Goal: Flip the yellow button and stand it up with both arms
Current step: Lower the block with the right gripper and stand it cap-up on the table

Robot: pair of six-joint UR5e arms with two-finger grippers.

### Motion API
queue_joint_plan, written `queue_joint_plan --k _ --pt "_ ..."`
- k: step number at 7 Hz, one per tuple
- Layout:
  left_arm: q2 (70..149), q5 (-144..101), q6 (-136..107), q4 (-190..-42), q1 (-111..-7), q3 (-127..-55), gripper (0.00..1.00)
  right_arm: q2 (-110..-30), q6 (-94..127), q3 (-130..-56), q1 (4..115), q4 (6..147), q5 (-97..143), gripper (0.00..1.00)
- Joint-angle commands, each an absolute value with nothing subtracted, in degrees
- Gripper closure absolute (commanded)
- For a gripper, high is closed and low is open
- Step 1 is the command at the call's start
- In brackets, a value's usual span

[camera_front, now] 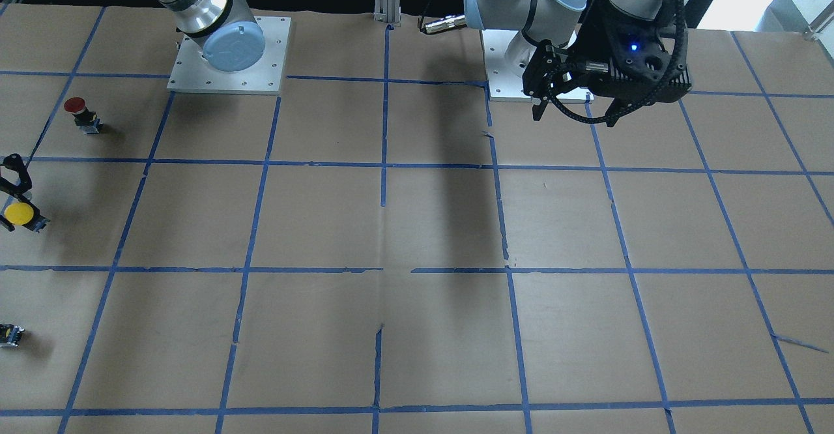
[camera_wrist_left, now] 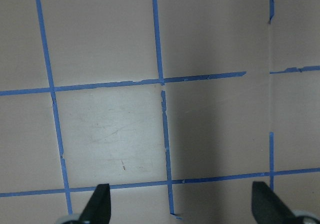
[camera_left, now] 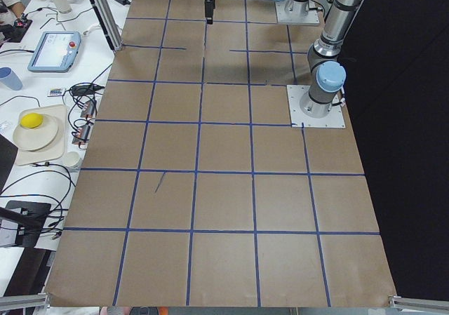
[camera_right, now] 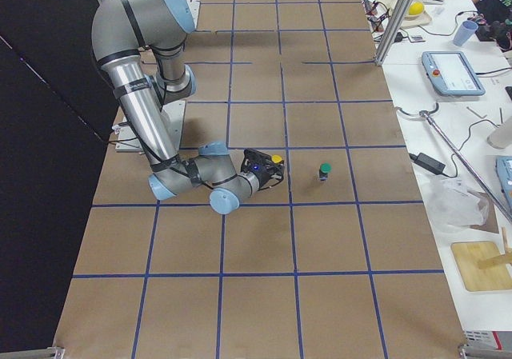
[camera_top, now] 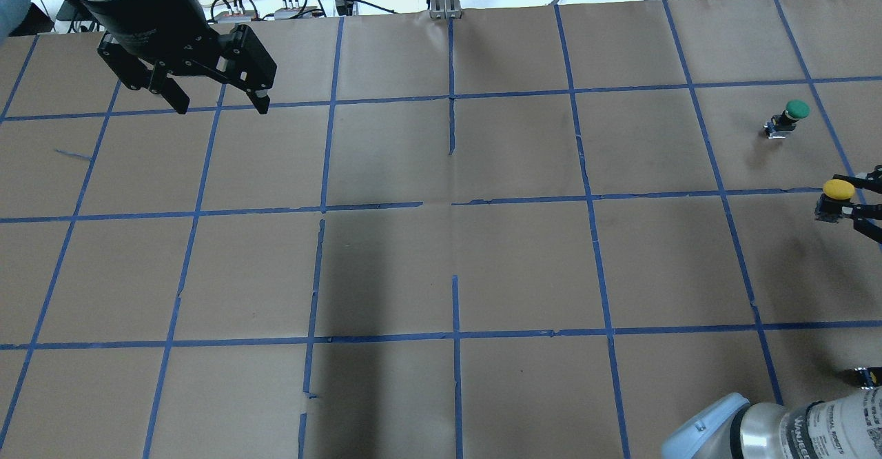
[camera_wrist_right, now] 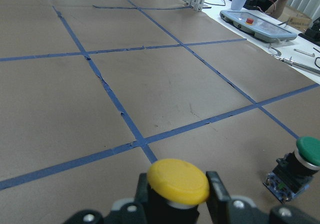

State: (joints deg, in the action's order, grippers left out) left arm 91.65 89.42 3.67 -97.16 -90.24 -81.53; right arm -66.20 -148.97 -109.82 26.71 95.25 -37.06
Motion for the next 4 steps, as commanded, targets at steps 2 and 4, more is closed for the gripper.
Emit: queue_joint_plan --k 2,4 --pt "91.6 89.5 3.3 -97.1 -90.3 -81.6 0.00 -64.5 -152.6 -110.5 26.6 92.5 -35.4 0.95" --pt "91.3 89.0 1.2 -97.3 -90.3 -81.7 0.00 -64.2 -152.9 -110.6 25.8 92.5 -35.7 0.93"
